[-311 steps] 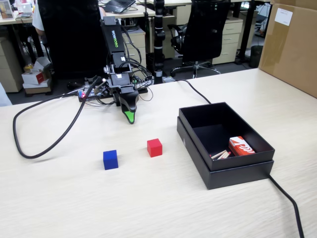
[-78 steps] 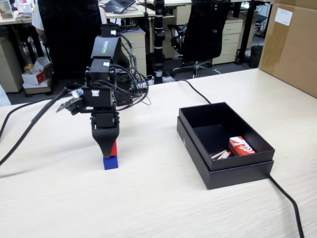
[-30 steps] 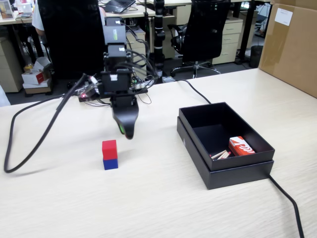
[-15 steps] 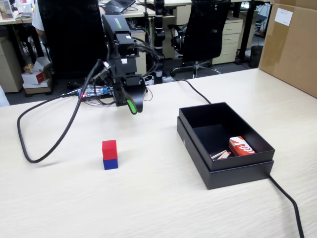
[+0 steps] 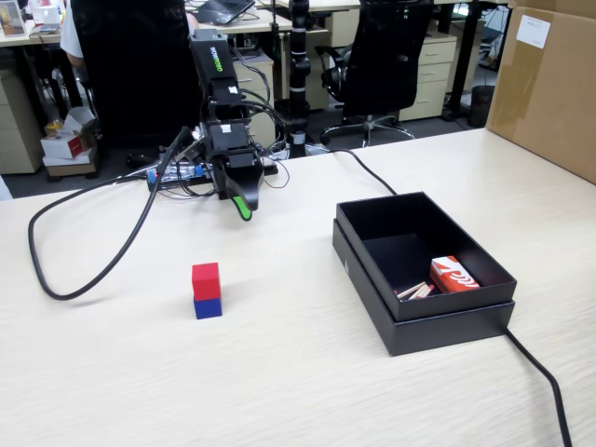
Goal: Put the red cube on top of the blue cube
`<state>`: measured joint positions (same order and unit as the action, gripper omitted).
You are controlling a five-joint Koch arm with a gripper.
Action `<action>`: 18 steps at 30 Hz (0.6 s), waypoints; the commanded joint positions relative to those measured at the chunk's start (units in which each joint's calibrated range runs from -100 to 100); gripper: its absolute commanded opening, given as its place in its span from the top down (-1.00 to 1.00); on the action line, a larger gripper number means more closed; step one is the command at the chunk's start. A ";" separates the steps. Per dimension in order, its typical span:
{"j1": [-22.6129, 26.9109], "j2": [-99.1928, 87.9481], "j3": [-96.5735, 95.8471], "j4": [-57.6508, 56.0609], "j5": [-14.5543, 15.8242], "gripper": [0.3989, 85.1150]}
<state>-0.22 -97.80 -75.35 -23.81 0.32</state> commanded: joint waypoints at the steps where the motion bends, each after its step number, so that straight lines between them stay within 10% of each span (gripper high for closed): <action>1: -0.49 -1.17 -0.44 7.27 -0.78 -0.16; 18: 0.15 -1.05 -19.93 21.09 -3.22 -0.14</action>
<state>-0.22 -99.22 -93.52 -1.97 -2.27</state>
